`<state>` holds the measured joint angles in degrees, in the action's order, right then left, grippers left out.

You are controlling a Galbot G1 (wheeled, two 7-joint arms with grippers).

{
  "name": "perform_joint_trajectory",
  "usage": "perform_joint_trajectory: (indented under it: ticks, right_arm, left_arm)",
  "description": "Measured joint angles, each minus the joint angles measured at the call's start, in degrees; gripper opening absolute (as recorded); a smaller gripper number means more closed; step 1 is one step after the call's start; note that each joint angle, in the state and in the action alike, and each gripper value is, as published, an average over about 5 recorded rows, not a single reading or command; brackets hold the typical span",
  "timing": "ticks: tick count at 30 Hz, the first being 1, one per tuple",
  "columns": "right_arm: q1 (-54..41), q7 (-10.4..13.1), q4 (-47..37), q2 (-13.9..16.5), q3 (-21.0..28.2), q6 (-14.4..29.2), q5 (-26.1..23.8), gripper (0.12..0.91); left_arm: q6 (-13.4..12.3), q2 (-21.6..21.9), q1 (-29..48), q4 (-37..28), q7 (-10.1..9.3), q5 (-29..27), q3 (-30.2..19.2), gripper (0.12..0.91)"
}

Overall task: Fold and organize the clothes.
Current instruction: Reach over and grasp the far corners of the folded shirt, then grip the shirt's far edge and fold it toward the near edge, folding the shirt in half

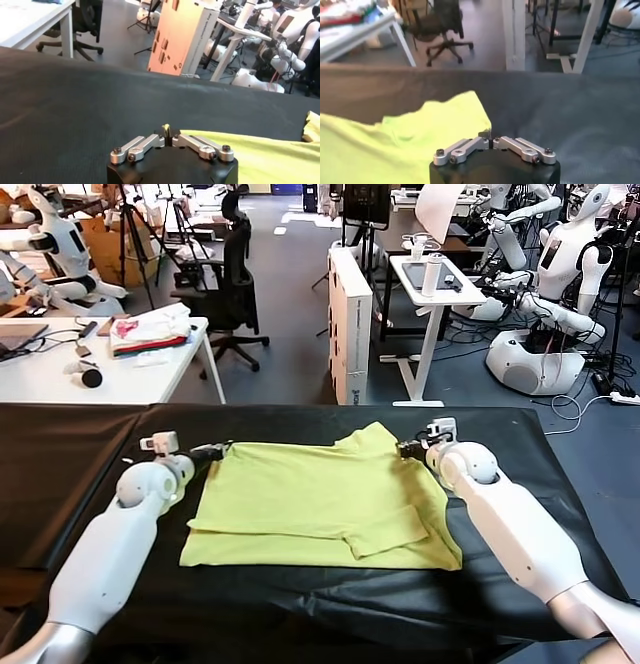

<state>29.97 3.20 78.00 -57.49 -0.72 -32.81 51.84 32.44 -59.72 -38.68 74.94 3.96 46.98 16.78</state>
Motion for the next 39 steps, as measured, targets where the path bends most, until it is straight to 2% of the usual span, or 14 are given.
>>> perform_joint_trajectory:
  ticks: [7,18,27,39]
  right_arm:
    - [4.64,1.02,7.96,2.62,-3.95,-0.97,1.86,0.138]
    - [15.08,5.38,21.81,7.84,-10.35,-7.29,2.75,0.138]
    - [23.73,5.33,30.58,10.91,-14.67,-8.46,2.24,0.138]
    - [33.55,5.23,36.13,12.31,-18.78,-9.16,1.69,0.138]
  left_arm:
    - [0.39,1.62,-4.3,7.58,-0.99,1.4,2.82,0.155]
    - [0.82,4.64,-15.12,19.76,-0.9,3.98,8.6,0.152]
    - [0.75,5.91,-24.47,28.57,-0.59,4.13,13.41,0.151]
    - [0.79,5.34,-33.31,34.11,-0.47,3.12,16.98,0.149]
